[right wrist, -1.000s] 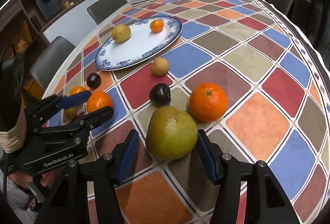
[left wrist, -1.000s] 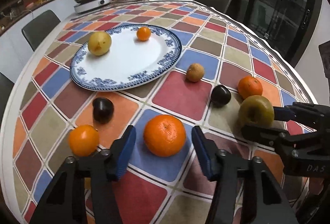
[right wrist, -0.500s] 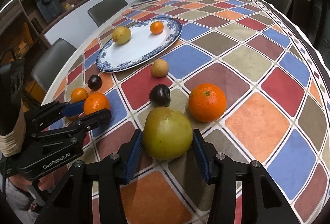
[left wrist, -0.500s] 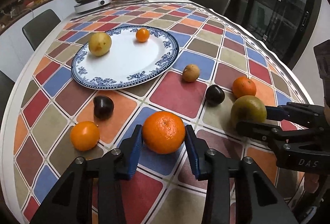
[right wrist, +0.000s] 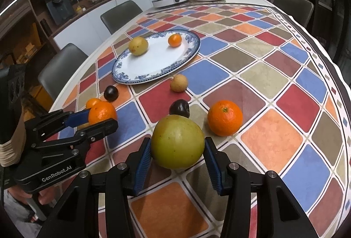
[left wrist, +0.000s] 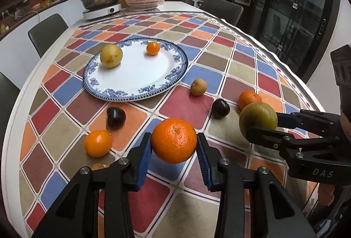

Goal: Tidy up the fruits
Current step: 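Carry the orange and green apple over the plate with both tools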

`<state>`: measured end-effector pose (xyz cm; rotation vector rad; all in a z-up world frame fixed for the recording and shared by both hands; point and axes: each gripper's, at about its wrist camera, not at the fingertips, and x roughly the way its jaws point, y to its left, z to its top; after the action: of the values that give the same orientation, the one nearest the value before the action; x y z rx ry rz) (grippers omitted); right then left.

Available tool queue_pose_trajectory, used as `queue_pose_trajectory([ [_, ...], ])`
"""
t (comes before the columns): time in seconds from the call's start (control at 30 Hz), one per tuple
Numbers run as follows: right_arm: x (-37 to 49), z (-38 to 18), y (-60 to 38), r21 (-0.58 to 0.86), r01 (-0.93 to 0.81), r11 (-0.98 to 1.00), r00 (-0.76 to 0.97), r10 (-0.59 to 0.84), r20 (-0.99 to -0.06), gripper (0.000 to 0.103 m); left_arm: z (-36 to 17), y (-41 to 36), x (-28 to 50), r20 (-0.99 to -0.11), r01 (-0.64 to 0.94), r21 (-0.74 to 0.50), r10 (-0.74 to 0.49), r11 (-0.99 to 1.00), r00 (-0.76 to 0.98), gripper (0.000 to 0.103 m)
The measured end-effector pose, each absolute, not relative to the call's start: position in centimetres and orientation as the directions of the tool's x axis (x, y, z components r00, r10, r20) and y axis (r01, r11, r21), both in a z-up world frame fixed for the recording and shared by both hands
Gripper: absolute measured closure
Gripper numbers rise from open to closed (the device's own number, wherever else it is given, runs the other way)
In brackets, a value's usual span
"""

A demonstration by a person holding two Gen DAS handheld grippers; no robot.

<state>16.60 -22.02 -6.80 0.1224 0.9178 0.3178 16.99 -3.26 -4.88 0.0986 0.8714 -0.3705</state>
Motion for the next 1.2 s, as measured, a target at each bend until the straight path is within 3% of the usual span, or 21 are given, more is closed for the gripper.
queue_pose_trajectory([
  [0.7, 19.9, -0.2, -19.5, 0.218, -0.331, 0.918, 0.647, 0.39, -0.655, 0.055, 1.0, -0.8, 19.1, -0.662, 0.327, -0.065, -0.286, 0.943, 0.693, 0.063],
  [1.2, 27.5, 1.1, -17.0, 0.175, -0.38, 0.908, 0.627, 0.392, -0.674, 0.055, 0.6, 1.2, 26.1, -0.695, 0.299, -0.112, -0.29, 0.948, 0.658, 0.063],
])
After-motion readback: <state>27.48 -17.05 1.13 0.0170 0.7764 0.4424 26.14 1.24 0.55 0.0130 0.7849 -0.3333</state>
